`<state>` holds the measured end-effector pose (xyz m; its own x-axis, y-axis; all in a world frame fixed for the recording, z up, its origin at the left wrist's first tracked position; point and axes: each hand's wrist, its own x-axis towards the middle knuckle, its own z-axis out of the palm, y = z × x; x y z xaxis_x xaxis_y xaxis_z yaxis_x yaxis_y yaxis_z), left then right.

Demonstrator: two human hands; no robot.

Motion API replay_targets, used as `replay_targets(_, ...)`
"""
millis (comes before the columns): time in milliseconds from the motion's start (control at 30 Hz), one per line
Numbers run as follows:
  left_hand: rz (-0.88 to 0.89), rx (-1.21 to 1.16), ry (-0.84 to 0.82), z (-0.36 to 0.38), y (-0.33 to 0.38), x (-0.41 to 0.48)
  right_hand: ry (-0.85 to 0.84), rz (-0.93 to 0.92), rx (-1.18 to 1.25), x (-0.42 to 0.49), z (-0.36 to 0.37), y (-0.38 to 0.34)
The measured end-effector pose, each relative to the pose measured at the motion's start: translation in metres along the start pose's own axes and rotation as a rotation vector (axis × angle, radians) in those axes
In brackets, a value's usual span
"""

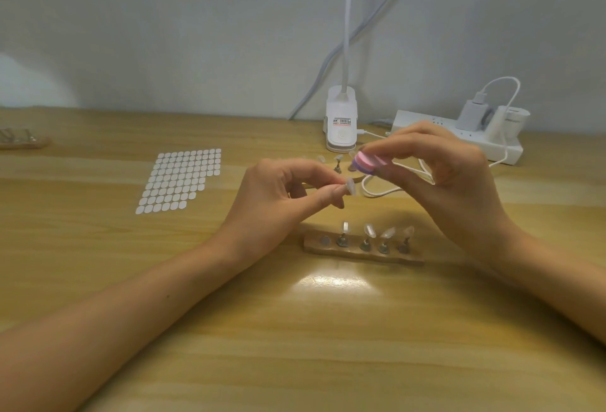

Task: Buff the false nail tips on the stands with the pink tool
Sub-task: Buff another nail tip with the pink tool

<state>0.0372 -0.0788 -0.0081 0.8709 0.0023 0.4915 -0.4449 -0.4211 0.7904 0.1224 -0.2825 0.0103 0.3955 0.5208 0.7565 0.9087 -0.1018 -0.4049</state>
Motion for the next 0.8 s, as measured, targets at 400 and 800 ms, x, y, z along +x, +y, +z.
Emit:
replay_targets(400,0.003,0.036,0.003,0.0005,-0.0002,-0.001,-0.115,-0.16,-0.062,0.0,0.0043,-0.0029)
replay_targets(800,0.014,0.022,0.002,-0.0005,-0.0016,-0.0011,-0.106,-0.163,-0.07,-0.0003,0.0016,-0.0017)
